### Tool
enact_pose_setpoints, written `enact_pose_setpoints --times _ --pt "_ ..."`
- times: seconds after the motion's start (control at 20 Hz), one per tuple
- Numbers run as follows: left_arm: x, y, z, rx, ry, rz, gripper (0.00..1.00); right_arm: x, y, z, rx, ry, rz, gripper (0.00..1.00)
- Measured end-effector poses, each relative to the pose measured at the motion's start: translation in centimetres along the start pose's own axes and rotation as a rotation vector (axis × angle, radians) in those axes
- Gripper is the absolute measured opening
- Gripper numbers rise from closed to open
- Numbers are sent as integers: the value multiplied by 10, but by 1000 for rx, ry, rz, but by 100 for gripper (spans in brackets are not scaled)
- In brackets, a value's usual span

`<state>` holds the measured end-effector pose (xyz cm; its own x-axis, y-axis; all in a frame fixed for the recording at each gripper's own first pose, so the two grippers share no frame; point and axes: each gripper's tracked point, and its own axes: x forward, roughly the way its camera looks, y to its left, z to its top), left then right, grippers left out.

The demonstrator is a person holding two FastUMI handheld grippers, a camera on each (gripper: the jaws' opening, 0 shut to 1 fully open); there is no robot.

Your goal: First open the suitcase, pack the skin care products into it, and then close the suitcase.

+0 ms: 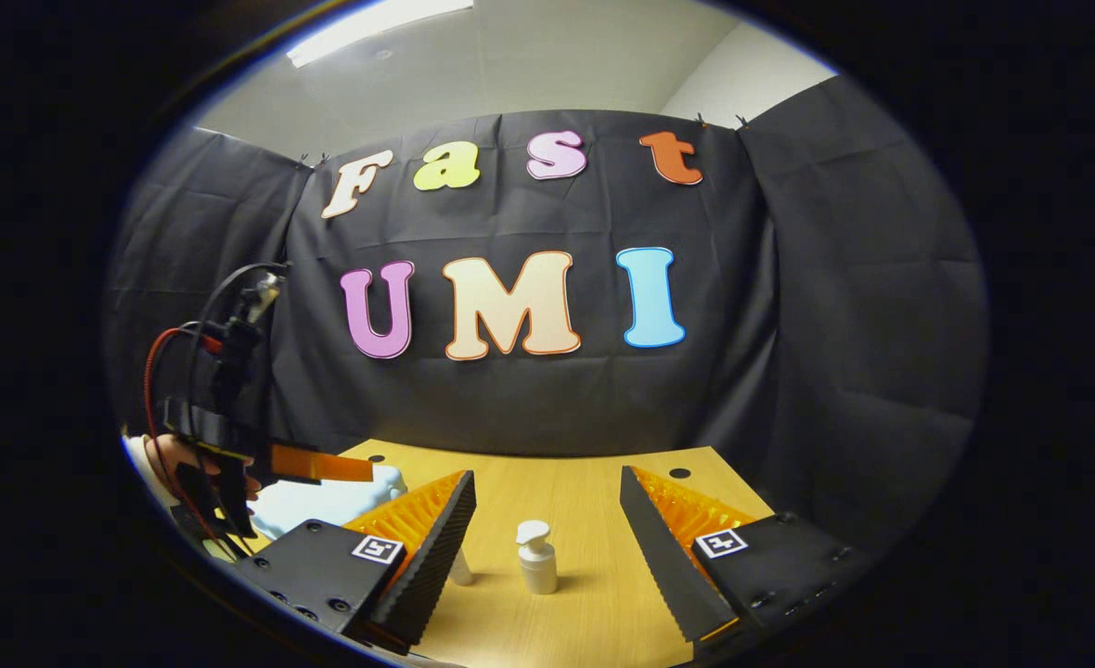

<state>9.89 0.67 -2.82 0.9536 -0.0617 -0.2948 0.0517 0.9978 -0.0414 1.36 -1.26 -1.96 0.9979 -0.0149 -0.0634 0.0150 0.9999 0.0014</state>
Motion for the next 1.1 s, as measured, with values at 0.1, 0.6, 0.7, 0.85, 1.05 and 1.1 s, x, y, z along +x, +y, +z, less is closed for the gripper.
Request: enact_pose_setpoints --times 0.1,0.6,0.7,0.85,1.05,1.1 --pt "20 2 0 -56 58 -22 96 -2 -4 -1 -14 2 -12 98" --pt "109 28 -37 -166 342 50 95 -17 -29 -8 -34 31 -75 98" --pt "121 35 -53 -203 414 84 95 -20 -32 -10 -41 36 -82 98" --pt "131 47 -72 -214 510 142 95 -23 -35 -13 -45 46 -89 98" --pt "140 53 -89 -215 600 192 87 -22 -43 -17 -38 60 -93 98" --pt "142 53 -94 -215 632 200 84 -22 -44 -18 -37 60 -93 98"
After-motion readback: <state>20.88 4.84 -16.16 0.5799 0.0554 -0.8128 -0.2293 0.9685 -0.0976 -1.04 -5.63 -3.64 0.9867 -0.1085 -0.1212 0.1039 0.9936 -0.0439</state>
